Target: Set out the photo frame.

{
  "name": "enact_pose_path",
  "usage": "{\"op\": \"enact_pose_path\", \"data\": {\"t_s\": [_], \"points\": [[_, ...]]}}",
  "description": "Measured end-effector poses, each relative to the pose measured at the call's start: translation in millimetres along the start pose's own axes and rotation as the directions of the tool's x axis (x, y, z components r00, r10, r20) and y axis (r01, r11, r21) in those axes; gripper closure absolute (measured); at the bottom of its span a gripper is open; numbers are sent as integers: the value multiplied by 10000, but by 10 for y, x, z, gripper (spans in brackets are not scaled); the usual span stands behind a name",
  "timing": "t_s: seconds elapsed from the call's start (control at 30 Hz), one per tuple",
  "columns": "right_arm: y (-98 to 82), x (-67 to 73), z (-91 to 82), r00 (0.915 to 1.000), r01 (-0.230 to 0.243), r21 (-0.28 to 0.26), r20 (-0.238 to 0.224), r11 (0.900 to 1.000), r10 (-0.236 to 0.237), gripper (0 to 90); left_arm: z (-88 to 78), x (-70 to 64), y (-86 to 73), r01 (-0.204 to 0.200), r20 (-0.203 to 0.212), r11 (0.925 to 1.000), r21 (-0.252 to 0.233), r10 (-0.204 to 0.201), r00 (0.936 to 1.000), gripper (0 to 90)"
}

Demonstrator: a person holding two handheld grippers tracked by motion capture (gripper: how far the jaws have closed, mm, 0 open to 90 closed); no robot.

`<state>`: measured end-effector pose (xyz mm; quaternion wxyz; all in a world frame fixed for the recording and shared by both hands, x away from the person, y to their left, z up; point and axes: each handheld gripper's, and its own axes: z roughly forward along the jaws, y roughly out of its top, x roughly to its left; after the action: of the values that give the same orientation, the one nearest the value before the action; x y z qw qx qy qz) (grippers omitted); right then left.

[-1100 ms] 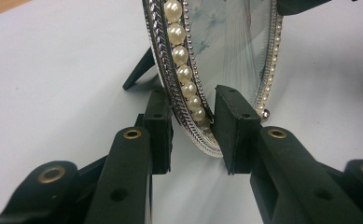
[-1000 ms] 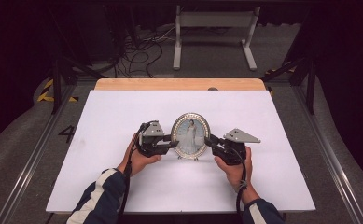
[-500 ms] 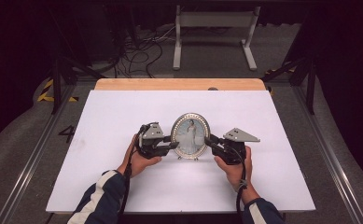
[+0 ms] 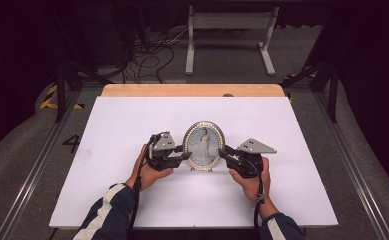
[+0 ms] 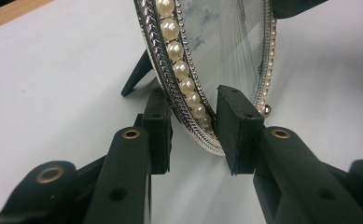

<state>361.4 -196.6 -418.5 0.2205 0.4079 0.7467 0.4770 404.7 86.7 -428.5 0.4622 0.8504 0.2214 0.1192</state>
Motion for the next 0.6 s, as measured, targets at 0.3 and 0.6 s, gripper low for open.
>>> {"op": "enact_pose_path", "data": {"t_s": [0.3, 0.6], "points": [[-14, 4, -15, 9998, 201, 100, -9, 9997, -201, 741, -15, -18, -14, -69, -120, 10000, 2, 69, 9999, 661], [-35, 21, -13, 9992, 409, 327, -8, 9986, -409, 730, -40, -43, -39, -238, -306, 9997, 100, 241, 9992, 654]]}}
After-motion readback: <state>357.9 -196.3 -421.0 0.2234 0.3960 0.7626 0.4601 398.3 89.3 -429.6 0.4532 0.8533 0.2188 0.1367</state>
